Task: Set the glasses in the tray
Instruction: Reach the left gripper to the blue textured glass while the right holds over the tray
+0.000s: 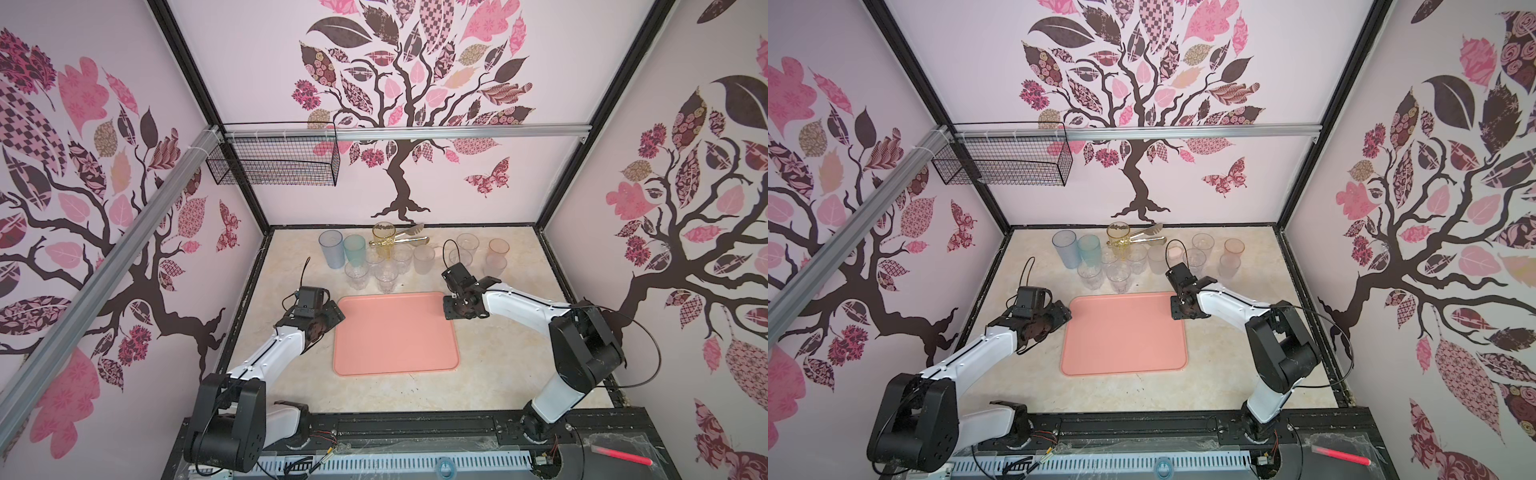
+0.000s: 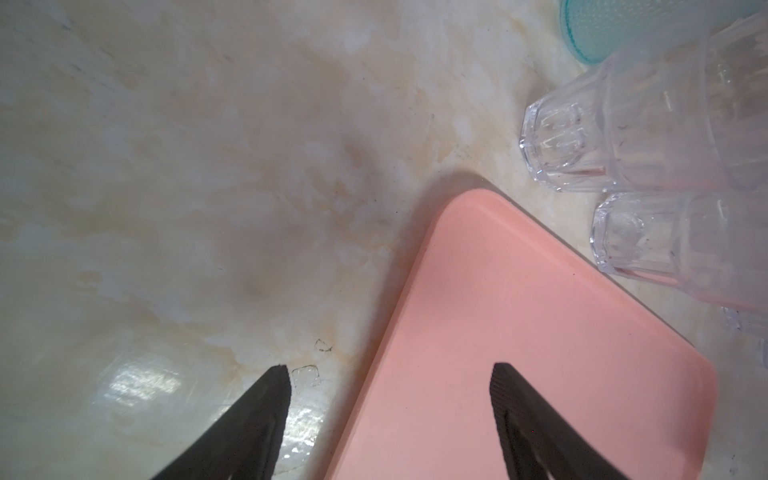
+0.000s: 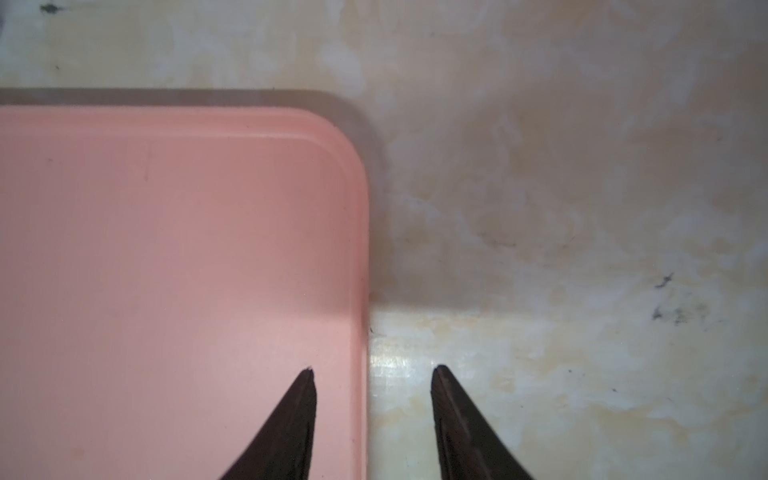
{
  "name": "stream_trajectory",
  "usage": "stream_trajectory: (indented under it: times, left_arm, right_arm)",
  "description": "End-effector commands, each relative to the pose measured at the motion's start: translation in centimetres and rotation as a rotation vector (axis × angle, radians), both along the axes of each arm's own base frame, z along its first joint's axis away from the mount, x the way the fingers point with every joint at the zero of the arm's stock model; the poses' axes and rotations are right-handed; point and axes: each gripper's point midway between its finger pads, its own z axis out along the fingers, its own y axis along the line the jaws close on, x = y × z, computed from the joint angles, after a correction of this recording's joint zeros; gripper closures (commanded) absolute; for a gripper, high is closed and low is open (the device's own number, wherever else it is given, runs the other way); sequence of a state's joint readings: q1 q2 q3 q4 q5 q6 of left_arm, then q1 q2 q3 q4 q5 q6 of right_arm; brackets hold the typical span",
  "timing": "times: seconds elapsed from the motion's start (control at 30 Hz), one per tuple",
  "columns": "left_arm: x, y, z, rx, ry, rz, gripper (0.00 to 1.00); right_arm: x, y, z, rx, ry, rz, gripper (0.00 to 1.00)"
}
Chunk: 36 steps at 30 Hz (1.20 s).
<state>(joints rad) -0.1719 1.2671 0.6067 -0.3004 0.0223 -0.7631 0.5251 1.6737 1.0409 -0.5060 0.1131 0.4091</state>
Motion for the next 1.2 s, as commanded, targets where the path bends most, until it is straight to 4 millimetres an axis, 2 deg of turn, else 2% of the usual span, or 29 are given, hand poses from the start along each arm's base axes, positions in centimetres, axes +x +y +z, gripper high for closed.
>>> stream_trajectory:
  times: [0.0,0.1,0.27,0.37,0.5,0.6,0.7,0.8,0.9,1.03,1.17]
  left_arm:
    - [-0.3,-1.9,-1.3,-0.046,0.019,-0.036,0.21]
    - [-0.5,-4.2,-2.0,-0.051,0.034,-0.088,0.21]
    - [-0.5,-7.5,-2.2,-0.059,0.032,-0.143,0.21]
    - [-0.2,-8.9,-1.8,-0.057,0.021,-0.177,0.21]
    - [0.1,-9.3,-1.1,-0.051,0.017,-0.189,0.21]
    - [0.4,-7.8,0.6,0.034,-0.012,-0.179,0.2]
    - [0.8,-5.9,4.5,0.146,-0.066,-0.198,0.18]
    - [1.7,-3.9,8.9,0.199,-0.129,-0.216,0.17]
    - [3.0,-1.5,12.6,0.187,-0.189,-0.195,0.17]
    - [6.3,0.8,15.6,0.201,-0.222,-0.165,0.18]
    - [11.0,1.4,17.3,0.225,-0.228,-0.164,0.16]
  right_arm:
    - [-1.0,0.7,-0.8,0.059,0.033,-0.012,0.5]
    - [-0.9,0.4,-1.9,0.059,0.055,-0.022,0.51]
    - [-0.4,-2.2,-3.3,0.04,0.068,-0.088,0.61]
    - [0.0,-4.0,-3.4,-0.022,0.055,-0.118,0.64]
    - [0.3,-4.4,-3.0,-0.026,0.046,-0.124,0.64]
    - [0.5,-4.0,-2.1,-0.004,0.047,-0.127,0.6]
    - [1.0,-3.7,1.4,0.028,-0.01,-0.128,0.52]
    - [2.0,-3.9,5.8,0.022,-0.11,-0.134,0.43]
    - [2.3,-3.3,8.4,0.045,-0.155,-0.123,0.4]
    - [0.8,-0.1,9.1,0.131,-0.176,-0.044,0.4]
    - [-1.6,2.9,7.3,0.142,-0.111,0.048,0.4]
